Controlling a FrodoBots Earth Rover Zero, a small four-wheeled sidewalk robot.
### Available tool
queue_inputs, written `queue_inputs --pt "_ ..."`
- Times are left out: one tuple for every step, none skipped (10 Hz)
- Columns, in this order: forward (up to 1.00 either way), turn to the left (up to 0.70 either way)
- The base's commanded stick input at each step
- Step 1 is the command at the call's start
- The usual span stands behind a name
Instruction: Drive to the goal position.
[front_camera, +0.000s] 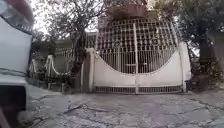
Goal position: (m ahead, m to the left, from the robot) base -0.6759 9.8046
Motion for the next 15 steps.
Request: queue_inputs --pt "0.0 0.48" --pt "0.0 -0.99" --pt "0.0 -1.0" --pt "0.0 -1.0" --pt "0.0 -1.0" --pt "0.0 -1.0" --pt "0.0 -1.0" --pt "0.0 -1.0" --pt "0.0 -1.0" --pt "0.0 -1.0" --pt "0.0 -1.0" --pt "0.0 -1.0" --pt "0.0 -1.0" --pt "0.0 -1.0" --pt "0.0 -1.0"
